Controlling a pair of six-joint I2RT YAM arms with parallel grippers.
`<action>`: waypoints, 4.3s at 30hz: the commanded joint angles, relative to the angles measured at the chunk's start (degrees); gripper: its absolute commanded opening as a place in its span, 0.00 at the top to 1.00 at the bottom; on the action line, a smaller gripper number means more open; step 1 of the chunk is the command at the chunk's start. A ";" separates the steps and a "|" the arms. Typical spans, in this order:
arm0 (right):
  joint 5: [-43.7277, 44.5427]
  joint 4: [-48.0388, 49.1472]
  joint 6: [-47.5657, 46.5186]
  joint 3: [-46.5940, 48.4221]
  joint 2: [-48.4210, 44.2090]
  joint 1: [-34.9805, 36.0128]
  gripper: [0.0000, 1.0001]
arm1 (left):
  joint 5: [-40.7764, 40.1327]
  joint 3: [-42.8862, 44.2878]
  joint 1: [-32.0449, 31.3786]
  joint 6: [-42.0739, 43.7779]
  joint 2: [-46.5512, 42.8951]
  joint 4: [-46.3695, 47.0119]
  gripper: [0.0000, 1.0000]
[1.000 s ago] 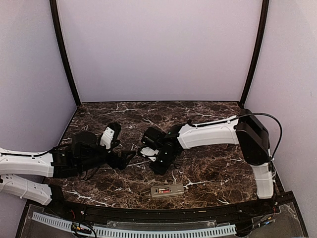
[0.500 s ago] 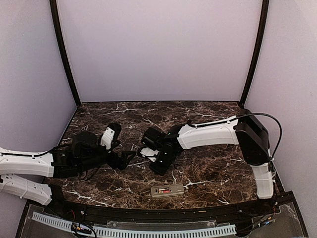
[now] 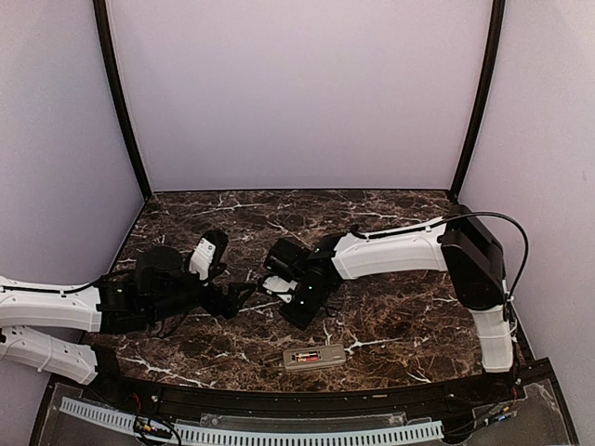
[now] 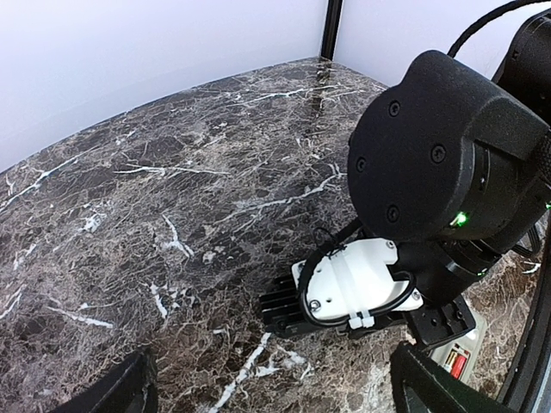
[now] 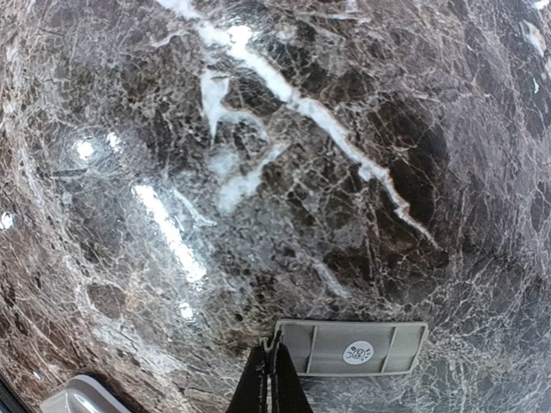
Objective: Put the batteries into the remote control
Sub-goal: Pick up the battery cover at the center of the board, then pass from the right arm to the left, then pass from the left arm to the right
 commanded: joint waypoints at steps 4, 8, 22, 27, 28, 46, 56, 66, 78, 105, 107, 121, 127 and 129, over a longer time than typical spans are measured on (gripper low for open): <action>-2.04 -2.14 -0.06 0.88 -0.96 0.23 1.00 | 3.10 -1.48 0.29 3.56 -1.74 1.77 0.09; -5.38 -2.92 0.80 1.29 -4.79 -0.83 1.00 | 8.41 -1.82 0.24 7.60 -3.01 2.90 0.13; -21.06 -4.06 5.51 0.87 -21.38 -5.68 1.00 | 6.53 0.00 -4.95 26.82 -4.39 3.91 0.13; -27.23 -0.37 8.82 0.91 -26.11 -5.79 1.00 | 8.59 0.79 -6.15 33.06 -0.61 14.79 0.03; -28.20 0.80 9.68 0.52 -27.02 -5.83 1.00 | 9.40 0.98 -6.13 33.92 0.48 17.68 0.02; -31.83 7.63 14.62 -1.80 -31.59 -5.83 1.00 | 15.59 8.93 -6.21 29.44 12.68 30.20 0.27; -31.83 8.46 14.87 -2.08 -31.43 -5.85 1.00 | 15.70 9.59 -6.21 28.20 12.68 28.75 0.58; -32.40 9.54 15.63 -2.16 -31.42 -5.79 1.00 | 15.63 9.48 -6.21 28.46 12.64 28.55 0.73; -33.01 10.32 15.89 -1.99 -31.06 -5.79 1.00 | 16.01 9.18 -6.21 26.96 11.86 27.95 1.00; -15.78 68.32 -10.99 -41.24 -51.23 -5.95 0.50 | 11.84 15.10 -6.21 -5.84 9.59 28.65 1.00; -15.78 70.78 -12.35 -40.92 -49.80 -5.69 0.48 | 12.41 15.14 -6.21 -6.58 9.60 29.57 1.00; -18.58 74.81 -14.12 -38.87 -45.48 -5.10 0.66 | 17.33 16.28 -6.21 -8.37 10.46 33.33 1.00; -18.65 74.46 -14.72 -38.15 -45.05 -3.87 0.78 | 17.22 16.43 -6.21 -8.58 10.87 34.56 1.00; -18.44 74.49 -14.94 -38.00 -45.12 -3.60 0.82 | 17.66 17.05 -6.21 -7.97 10.95 34.08 1.00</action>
